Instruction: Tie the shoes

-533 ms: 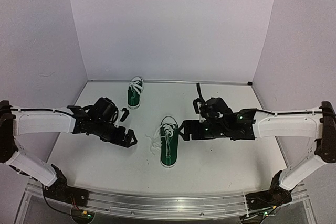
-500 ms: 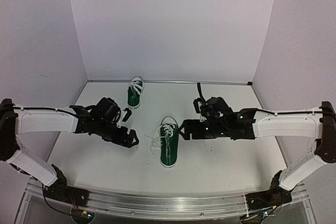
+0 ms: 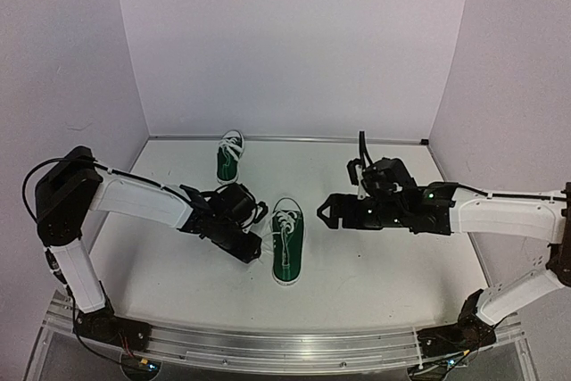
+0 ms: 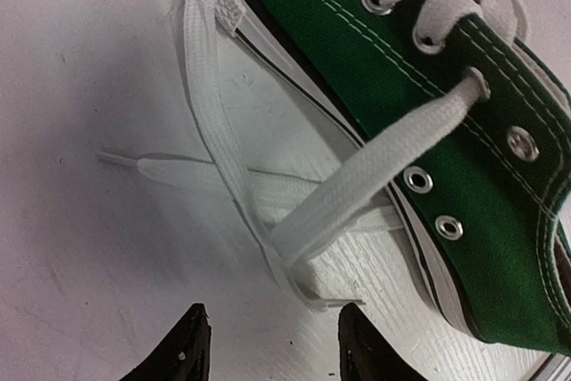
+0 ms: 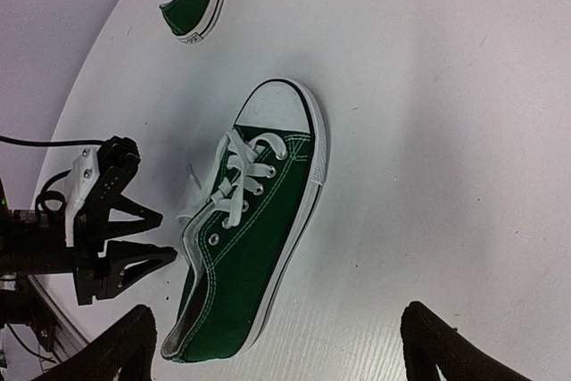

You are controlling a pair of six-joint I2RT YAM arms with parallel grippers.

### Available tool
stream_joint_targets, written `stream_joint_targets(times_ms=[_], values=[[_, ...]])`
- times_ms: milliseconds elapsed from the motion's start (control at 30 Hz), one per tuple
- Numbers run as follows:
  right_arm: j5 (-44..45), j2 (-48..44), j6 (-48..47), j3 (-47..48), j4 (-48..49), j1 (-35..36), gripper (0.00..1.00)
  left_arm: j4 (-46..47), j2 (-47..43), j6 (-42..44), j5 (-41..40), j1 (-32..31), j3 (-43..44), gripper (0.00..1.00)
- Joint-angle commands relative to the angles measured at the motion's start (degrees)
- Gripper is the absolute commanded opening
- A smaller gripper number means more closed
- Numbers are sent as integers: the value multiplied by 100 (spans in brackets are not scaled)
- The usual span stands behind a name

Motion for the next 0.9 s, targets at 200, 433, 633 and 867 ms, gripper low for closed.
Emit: stream_joint_targets(times_ms=[200,433,633,867], values=[[-38,-311,-37,-156,4,-129,91,-20,600,-107,-579,-12,499,32],[-3,-682,-57,-323,-109,-303,91,-539,-53,-68,-1292,198,708,0],[-90,-1298,-71,-545,-264,-722,91,-304,-75,644,-262,1,1977,0],[-218,-2166,136,-904,-521,-1201,92,-268,933,1391,1092,-690,3702,0]])
